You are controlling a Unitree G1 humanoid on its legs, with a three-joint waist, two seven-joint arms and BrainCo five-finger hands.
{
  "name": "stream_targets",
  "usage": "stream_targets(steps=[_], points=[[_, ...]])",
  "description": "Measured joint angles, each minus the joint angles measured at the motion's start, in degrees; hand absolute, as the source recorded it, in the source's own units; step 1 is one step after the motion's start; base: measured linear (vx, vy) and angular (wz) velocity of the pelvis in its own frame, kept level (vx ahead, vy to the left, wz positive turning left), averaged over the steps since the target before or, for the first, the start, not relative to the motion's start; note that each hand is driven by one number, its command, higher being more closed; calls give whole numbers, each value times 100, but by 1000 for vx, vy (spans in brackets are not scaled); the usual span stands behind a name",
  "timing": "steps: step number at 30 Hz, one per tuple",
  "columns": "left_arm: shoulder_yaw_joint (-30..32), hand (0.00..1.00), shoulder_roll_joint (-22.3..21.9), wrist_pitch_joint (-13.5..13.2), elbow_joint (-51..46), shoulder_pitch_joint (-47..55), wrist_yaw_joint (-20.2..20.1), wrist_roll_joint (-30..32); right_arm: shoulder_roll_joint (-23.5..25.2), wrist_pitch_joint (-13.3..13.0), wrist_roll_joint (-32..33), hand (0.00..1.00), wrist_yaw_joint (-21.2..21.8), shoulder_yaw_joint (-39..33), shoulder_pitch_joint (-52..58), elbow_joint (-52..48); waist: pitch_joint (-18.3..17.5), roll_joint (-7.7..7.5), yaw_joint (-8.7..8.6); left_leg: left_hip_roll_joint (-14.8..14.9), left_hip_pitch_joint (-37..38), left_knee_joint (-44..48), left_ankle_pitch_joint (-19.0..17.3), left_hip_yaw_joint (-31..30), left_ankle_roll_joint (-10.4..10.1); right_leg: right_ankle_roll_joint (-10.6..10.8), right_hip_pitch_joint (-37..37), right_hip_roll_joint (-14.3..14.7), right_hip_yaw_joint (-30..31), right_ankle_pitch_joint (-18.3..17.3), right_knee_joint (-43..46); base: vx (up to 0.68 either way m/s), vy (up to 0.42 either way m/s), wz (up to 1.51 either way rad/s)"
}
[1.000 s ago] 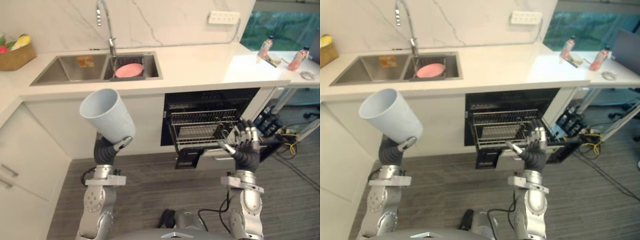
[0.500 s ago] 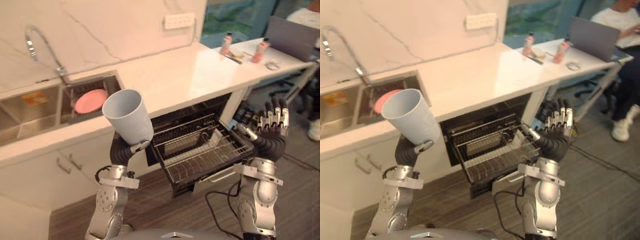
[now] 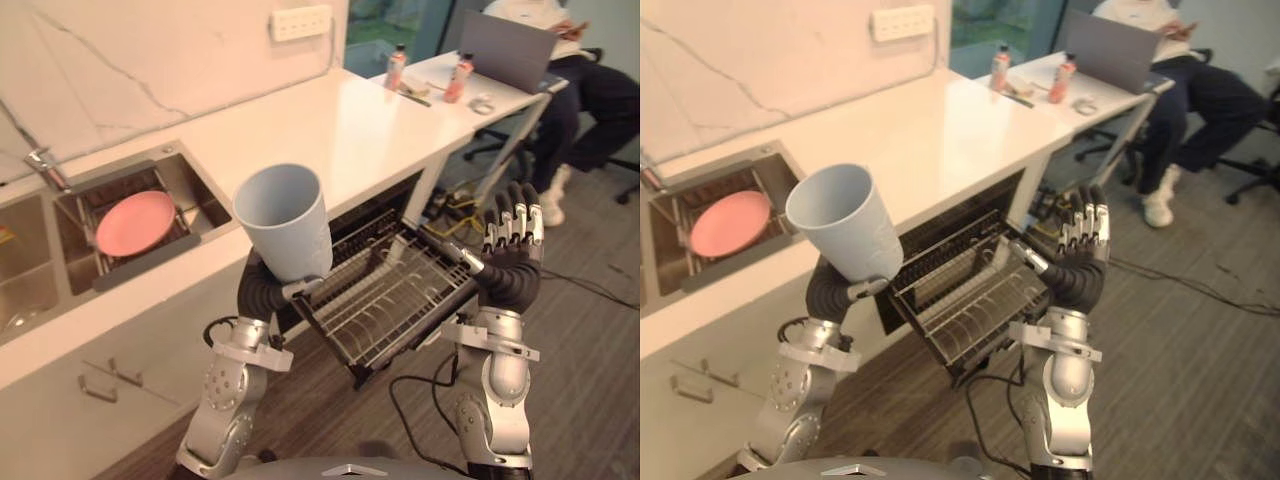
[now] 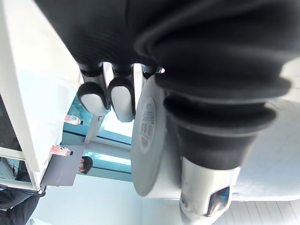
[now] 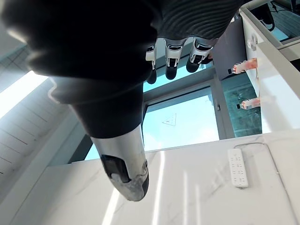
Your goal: Walk over to the sink, pick up the cup, carry it to the dishwasher, place the cup inside the dishwasher, then close the dishwasher door
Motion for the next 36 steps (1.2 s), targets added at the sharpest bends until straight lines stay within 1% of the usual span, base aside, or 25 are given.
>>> stream_targets(steps=[1,2,4,5,6,8,9,11,13,14,16,17,19,21,22,23,24,25,26,27,28,29,31,34,36], points=[[64,100,0,-1,10,-2,68,57,-2,-3,13,0,102,8,0,21,2,-11,-9,42,65,50,-52,86,10,-16,11,-64,-236,63,53,22,88,-104],[284,100,5,-5,13,-38,256,171,-30,-6,43,0,347,64,-41,53,2,20,-8,192,140,126,-129,274,6,-43,64,-117,-714,236,-131,12,76,-87],[671,100,52,2,18,-126,469,268,-22,-4,82,0,683,269,-193,222,45,21,5,306,154,84,-145,569,-13,-95,110,-143,-1273,269,-665,-28,34,-122],[925,100,141,27,81,-240,637,274,-29,9,192,0,953,461,-335,359,133,-56,19,380,177,108,-233,810,-65,-174,145,-186,-1558,244,-1169,-75,-3,-112],[952,100,153,35,106,-243,658,275,-30,11,194,0,991,488,-345,385,134,-58,24,403,178,133,-280,850,-86,-177,152,-181,-1575,262,-1272,-86,-38,-87],[966,100,240,152,201,-204,755,400,-37,22,285,0,1167,617,-342,424,132,-74,-13,503,199,358,-493,897,-208,-176,338,-147,-1548,627,-2024,-24,-73,-32],[914,100,289,208,208,-192,758,518,-46,14,327,0,1243,623,-353,410,136,-130,-23,488,191,512,-588,878,-280,-145,451,-172,-1502,1062,-2324,40,-118,-4],[797,100,232,242,267,-188,757,757,-210,6,473,0,1306,622,-376,412,129,-22,-13,527,198,549,-625,605,-330,-215,603,-49,-1519,1041,-2469,61,-101,-4],[701,100,141,242,305,-192,862,1056,-384,6,519,0,1304,669,-534,418,74,212,7,633,172,460,-589,497,-394,-297,693,199,-1545,1166,-2871,115,-81,-10],[702,100,114,241,338,-200,936,1143,-400,6,517,0,1303,683,-585,418,52,248,9,669,159,454,-582,493,-431,-299,704,261,-1547,1198,-2962,142,-98,-10],[717,100,66,173,454,-211,1510,1426,-420,5,500,0,1297,870,-759,423,15,311,11,825,154,449,-557,495,-517,-380,804,479,-1551,1305,-3189,157,-97,-11],[730,100,46,135,474,-210,1675,1494,-420,6,500,0,1297,884,-763,426,13,317,18,874,162,476,-574,494,-546,-391,827,533,-1547,1311,-3208,172,-86,-6],[884,100,-69,26,521,-191,2165,1768,-405,67,677,0,1332,1088,-726,505,13,330,39,1165,-56,1199,-779,332,-604,-461,949,722,-1575,1131,-3234,151,-68,1],[933,100,-117,-22,658,-215,2429,2079,-328,131,877,0,1464,1154,-719,700,53,335,65,1434,-558,2359,-774,104,-503,-520,1057,787,-1604,1035,-3237,126,-23,4],[979,100,-124,-27,753,-185,2668,2397,-287,159,1084,0,1622,1173,-695,824,172,450,125,1679,-901,3365,-600,-95,-472,-558,1322,861,-1577,950,-3259,130,16,-6],[990,100,-107,-39,796,-153,2751,2533,-282,162,1153,0,1690,1216,-682,888,182,472,178,1717,-941,3554,-637,-130,-544,-560,1381,846,-1534,904,-3273,110,53,-18],[974,100,-135,-50,832,-101,2851,2689,-272,177,1216,0,1777,1270,-645,902,184,476,248,1699,-968,3469,-746,-136,-546,-537,1425,805,-1489,852,-3254,91,96,-20],[927,100,-147,-85,834,-96,2990,2913,-284,179,1380,0,1897,1298,-639,894,139,548,248,1587,-1025,2940,-902,-68,-506,-481,1428,713,-1476,809,-3215,127,139,-15],[921,100,-157,-159,833,-111,3046,3080,-282,179,1452,0,1971,1310,-638,896,125,575,237,1466,-1009,2315,-867,53,-457,-435,1417,631,-1471,783,-3182,134,156,-4],[920,100,-181,-225,833,-133,3110,3246,-290,178,1537,0,2005,1342,-623,894,98,619,204,1357,-993,1572,-573,212,-384,-344,1388,576,-1482,758,-3114,143,170,-8],[912,100,-198,-263,846,-149,3162,3436,-263,190,1538,0,2039,1376,-537,928,56,600,216,1145,-845,1119,-42,260,-363,-220,1387,461,-1386,754,-3027,195,166,17],[875,100,-177,-267,844,-192,3198,3521,-232,190,1538,0,2043,1487,-433,867,16,441,141,873,-753,704,139,230,-296,-156,1362,327,-1352,775,-3088,202,155,27],[860,100,-155,-259,848,-350,3286,3591,-220,260,1577,0,2048,1620,-490,867,54,301,155,646,-685,335,357,218,-223,-72,1287,208,-1323,836,-3193,130,93,28],[796,100,-116,-236,848,-357,3623,3718,-87,398,1842,0,2093,1825,-519,875,81,288,298,572,-521,214,375,270,-215,-42,1384,183,-1187,857,-3300,59,21,-4],[746,100,-115,-236,846,-376,3845,3874,-16,397,2044,0,2156,1931,-525,861,79,288,282,542,-346,31,401,269,-256,-43,1501,182,-1181,856,-3379,36,-17,-8]])
